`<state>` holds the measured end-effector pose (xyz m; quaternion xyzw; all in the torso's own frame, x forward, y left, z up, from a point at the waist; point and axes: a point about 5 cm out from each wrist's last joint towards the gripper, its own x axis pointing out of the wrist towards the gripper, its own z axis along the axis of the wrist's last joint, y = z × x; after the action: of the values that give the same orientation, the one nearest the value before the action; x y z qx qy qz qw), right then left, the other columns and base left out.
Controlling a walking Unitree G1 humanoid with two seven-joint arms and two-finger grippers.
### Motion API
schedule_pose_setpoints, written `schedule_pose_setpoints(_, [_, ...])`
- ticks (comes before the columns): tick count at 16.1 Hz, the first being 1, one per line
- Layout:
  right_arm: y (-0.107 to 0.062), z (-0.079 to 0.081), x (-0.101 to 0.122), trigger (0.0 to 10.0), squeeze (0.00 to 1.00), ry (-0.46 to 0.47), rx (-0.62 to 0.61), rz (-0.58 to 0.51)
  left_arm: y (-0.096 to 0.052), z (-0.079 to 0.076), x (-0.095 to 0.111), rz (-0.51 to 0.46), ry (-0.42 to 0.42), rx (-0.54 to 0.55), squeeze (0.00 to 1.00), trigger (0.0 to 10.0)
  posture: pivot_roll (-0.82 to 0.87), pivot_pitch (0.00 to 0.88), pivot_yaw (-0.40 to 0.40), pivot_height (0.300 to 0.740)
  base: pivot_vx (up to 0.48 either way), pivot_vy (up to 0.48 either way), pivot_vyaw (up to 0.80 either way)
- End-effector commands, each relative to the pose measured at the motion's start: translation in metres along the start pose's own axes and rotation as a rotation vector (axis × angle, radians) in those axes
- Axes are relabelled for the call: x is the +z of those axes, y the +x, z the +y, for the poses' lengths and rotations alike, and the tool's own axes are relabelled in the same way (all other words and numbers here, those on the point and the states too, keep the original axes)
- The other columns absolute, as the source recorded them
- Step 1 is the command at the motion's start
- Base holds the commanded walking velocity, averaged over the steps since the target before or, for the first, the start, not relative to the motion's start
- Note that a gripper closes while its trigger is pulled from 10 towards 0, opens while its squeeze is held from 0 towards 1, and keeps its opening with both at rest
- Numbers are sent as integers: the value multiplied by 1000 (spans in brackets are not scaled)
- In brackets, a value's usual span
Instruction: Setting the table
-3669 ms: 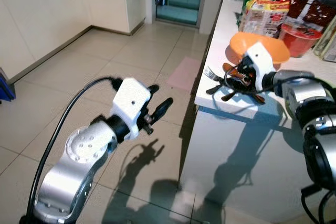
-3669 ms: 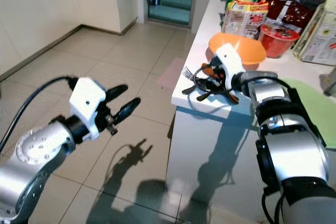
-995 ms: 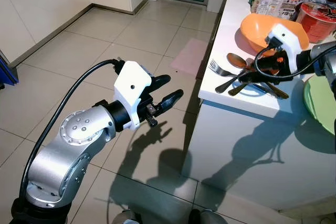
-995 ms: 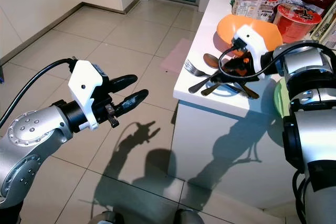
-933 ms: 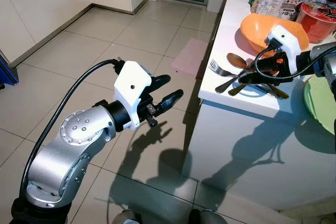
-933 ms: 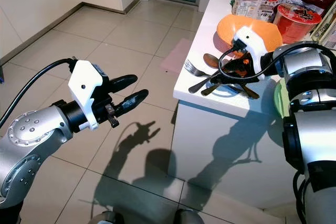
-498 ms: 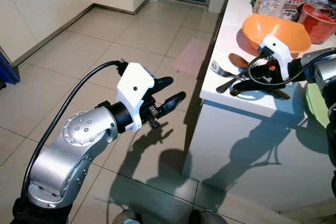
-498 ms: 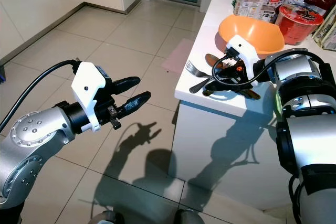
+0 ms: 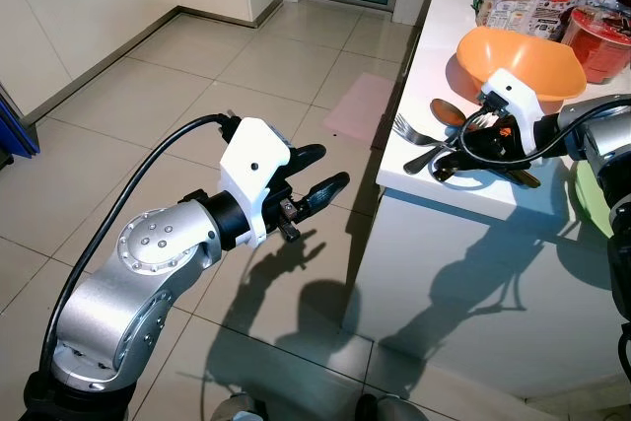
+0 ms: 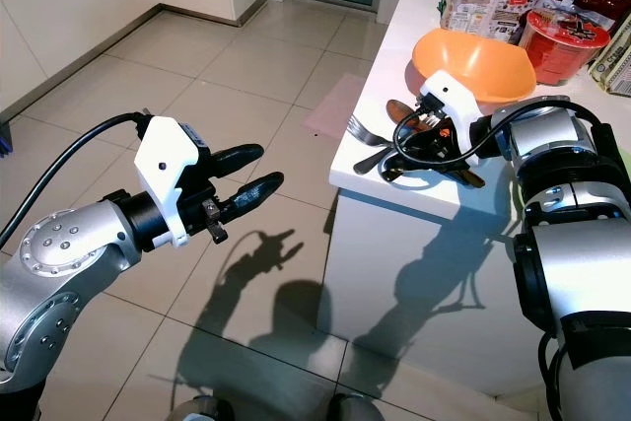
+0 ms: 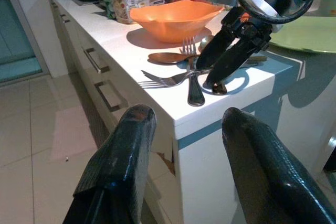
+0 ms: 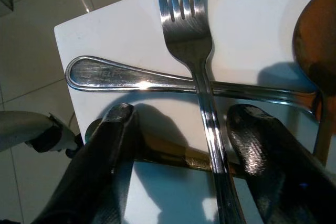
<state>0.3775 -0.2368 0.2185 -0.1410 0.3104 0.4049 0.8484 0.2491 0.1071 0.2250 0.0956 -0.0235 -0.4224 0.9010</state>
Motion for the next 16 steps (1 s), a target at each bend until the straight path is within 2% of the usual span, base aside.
schedule_pose_setpoints(1, [-1, 0, 1, 0, 0, -3, -9, 10, 1, -4, 6, -10, 27, -23, 0, 10000, -9, 104, -37, 740, 0, 0, 0])
schedule_pose_setpoints(16, [-1, 0, 0, 0, 0, 8, -12, 3, 1, -1, 6, -11, 33, -14, 0, 10000, -8, 108, -37, 740, 0, 0, 0])
